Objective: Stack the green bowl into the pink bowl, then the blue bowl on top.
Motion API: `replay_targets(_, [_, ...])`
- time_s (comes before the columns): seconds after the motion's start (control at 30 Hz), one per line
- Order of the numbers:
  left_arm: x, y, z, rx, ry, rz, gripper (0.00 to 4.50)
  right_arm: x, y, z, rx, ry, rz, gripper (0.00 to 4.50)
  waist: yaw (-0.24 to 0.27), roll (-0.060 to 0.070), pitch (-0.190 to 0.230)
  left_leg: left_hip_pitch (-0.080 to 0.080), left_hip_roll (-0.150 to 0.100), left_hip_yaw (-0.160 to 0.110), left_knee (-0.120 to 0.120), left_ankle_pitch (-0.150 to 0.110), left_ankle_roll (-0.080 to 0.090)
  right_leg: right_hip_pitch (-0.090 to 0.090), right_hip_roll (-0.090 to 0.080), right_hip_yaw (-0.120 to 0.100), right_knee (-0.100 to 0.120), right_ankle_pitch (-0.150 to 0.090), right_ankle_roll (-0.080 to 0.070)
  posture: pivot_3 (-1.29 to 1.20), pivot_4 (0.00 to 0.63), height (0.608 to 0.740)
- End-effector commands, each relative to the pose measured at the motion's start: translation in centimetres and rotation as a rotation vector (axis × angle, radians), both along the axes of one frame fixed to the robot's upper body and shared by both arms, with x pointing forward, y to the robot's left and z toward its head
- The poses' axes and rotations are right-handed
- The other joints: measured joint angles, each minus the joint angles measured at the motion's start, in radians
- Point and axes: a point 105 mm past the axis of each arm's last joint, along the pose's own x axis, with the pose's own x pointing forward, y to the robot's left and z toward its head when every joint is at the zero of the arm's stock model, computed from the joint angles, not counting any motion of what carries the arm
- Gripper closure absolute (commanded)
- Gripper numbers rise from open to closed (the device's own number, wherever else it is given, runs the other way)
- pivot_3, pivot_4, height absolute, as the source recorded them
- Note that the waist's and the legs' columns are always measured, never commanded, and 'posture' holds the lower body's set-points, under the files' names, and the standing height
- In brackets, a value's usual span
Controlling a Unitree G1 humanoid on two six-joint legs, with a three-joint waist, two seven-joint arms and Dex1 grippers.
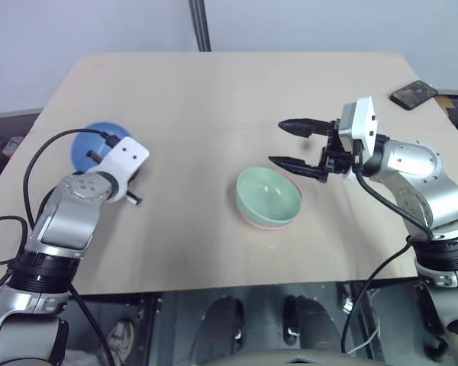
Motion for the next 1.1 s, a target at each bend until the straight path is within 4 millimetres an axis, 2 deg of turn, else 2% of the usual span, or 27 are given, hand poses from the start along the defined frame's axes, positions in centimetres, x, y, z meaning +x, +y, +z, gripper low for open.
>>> replay_targets(0.03, [-0.7,-3.9,3.5,-0.056,-0.123,-0.231,4.41,-0.2,-0.3,1.4,0.025,-0.047,-0.01,1.32,-0.001,0.0,0.0,0.0,0.0,0.0,0.0,0.0,0.0,0.0,0.0,0.0,0.0,0.0,0.0,0.0,0.15,0.74])
replay_targets(0.07, [-1.3,-5.3,4.0,-0.065,-0.138,-0.318,4.41,-0.1,-0.4,1.4,0.026,-0.044,-0.016,1.32,-0.001,-0.001,0.0,0.0,0.001,0.0,0.0,0.0,0.0,0.0,0.0,0.0,0.0,0.0,0.0,0.0,0.15,0.74])
replay_targets(0.17, [-4.5,-11.4,6.3,-0.138,-0.201,-0.706,4.41,0.3,-1.8,1.3,0.029,-0.033,-0.083,1.32,0.001,-0.001,0.0,0.0,0.001,0.0,0.0,0.0,0.0,0.0,-0.001,0.0,0.0,0.0,0.0,0.0,0.15,0.74])
replay_targets(0.2, [-5.3,-12.5,6.7,-0.156,-0.214,-0.786,4.41,0.3,-2.2,1.2,0.027,-0.032,-0.101,1.32,0.003,-0.001,0.0,0.0,0.001,0.0,0.0,0.0,0.0,0.0,-0.001,0.0,0.0,0.0,0.0,0.0,0.15,0.74])
replay_targets(0.33, [-7.2,-16.7,8.8,-0.202,-0.234,-1.092,4.41,0.6,-6.0,0.1,0.009,-0.025,-0.276,1.32,0.009,-0.001,0.0,0.0,0.0,-0.001,0.001,0.0,0.0,0.001,-0.002,-0.001,0.0,0.0,0.0,0.0,0.15,0.74])
replay_targets(0.53, [-7.5,-19.2,9.5,-0.162,-0.081,-1.411,4.41,-0.2,-9.4,-0.4,-0.009,-0.033,-0.443,1.32,0.001,-0.001,0.0,0.002,-0.002,0.0,0.002,0.0,0.0,0.002,0.001,0.0,0.002,0.0,0.0,0.0,0.15,0.74])
replay_targets(0.7, [-7.1,-19.5,8.9,-0.078,0.01,-1.584,4.41,-0.9,-10.2,-0.4,-0.007,-0.046,-0.508,1.32,-0.003,-0.001,0.0,0.002,-0.002,0.002,0.002,0.0,0.0,0.001,0.001,0.002,0.002,0.0,0.0,0.0,0.15,0.74])
replay_targets(0.83, [-8.2,-20.0,8.8,-0.101,0.063,-1.727,4.41,-1.3,-10.6,-0.5,-0.008,-0.049,-0.543,1.32,0.0,-0.002,0.001,0.001,-0.002,0.002,0.003,0.0,0.001,0.001,0.002,0.002,0.002,0.0,0.0,0.0,0.15,0.74])
replay_targets(0.93, [-9.4,-19.6,9.0,-0.135,0.182,-1.775,3.46,-1.4,-10.8,-0.5,-0.006,-0.046,-0.558,1.32,0.0,-0.002,0.001,0.001,-0.002,0.002,0.003,0.0,0.001,0.001,0.001,0.002,0.002,0.0,0.001,0.0,0.15,0.74])
replay_targets(1.07, [-8.8,-19.4,10.2,-0.147,0.104,-1.722,1.65,-1.4,-11.0,-1.0,-0.005,-0.029,-0.569,1.32,0.001,-0.002,0.001,0.001,-0.001,0.001,0.003,0.0,0.001,0.001,0.001,0.002,0.002,0.0,0.001,0.0,0.15,0.74])
replay_targets(1.1, [-8.6,-19.3,10.6,-0.164,0.082,-1.69,1.65,-1.4,-10.9,-1.2,-0.006,-0.023,-0.568,1.32,0.001,-0.002,0.001,0.001,-0.001,0.001,0.004,0.0,0.001,0.001,0.001,0.002,0.002,-0.001,0.001,0.0,0.15,0.74])
